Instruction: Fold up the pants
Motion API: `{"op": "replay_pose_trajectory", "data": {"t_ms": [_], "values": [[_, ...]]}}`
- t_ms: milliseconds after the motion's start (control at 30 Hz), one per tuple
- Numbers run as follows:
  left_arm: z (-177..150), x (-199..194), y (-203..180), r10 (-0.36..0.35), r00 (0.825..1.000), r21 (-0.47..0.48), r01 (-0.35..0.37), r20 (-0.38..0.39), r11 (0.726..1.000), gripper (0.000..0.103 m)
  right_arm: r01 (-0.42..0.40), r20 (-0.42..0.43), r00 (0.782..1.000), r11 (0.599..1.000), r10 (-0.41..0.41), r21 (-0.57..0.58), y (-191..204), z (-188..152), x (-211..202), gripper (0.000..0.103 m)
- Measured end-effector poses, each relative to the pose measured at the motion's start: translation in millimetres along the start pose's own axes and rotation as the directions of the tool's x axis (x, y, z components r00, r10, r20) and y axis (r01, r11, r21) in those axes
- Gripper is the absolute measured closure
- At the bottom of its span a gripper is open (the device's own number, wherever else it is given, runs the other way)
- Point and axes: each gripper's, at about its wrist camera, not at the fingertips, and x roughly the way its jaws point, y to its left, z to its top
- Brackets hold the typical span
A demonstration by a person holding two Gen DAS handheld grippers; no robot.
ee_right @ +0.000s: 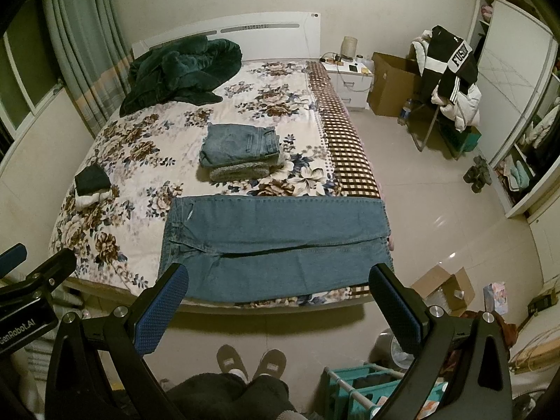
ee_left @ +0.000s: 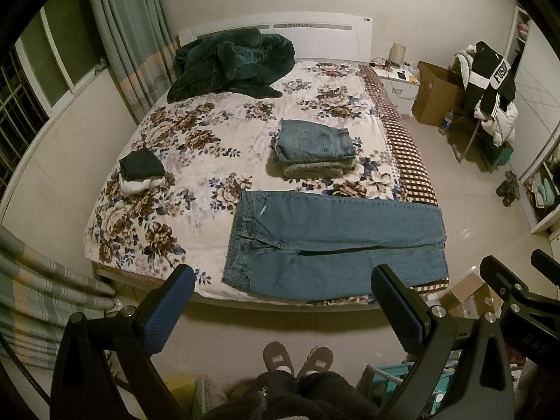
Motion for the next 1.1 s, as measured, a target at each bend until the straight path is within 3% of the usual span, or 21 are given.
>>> {"op": "replay_pose_trajectory", "data": {"t_ms": [233,633,833,933,1033,1100], "values": [[5.2,15.9,-12.9,0.030,1.000,-0.012,-0.030,0.003,0.999,0.000,0.008,-0.029,1.000,1.000,-0.007,0.019,-20.6,-1.0,20.0,0.000],[51.9,138.2,-45.6,0.180,0.983,-0.043,-0.182,-0.043,0.982,0.000,0.083,-0.111,0.991,0.991,-0.070,0.110,-84.7,29.8,170.8,0.000],[81.5,217.1,-43.2,0.197,0.972,-0.034,-0.203,-0.130,0.979,0.000,0.083,-0.206,0.977,0.981,-0.046,0.175,-102.0,62.7,276.8,0.000],[105.3,279.4,-46.1,0.181,0.959,-0.039,-0.193,-0.216,0.980,0.000,0.097,-0.256,0.966,0.969,-0.036,0.227,-109.0,84.2,342.1,0.000],[122.3,336.1,-41.8,0.145,0.939,-0.069,-0.175,-0.313,0.982,0.000,0.131,-0.323,0.946,0.946,-0.030,0.296,-115.7,107.0,415.3,0.000],[134.1,387.4,-38.8,0.111,0.914,-0.110,-0.166,-0.391,0.980,0.000,0.154,-0.384,0.923,0.918,-0.002,0.365,-123.1,120.0,475.2,0.000]]}}
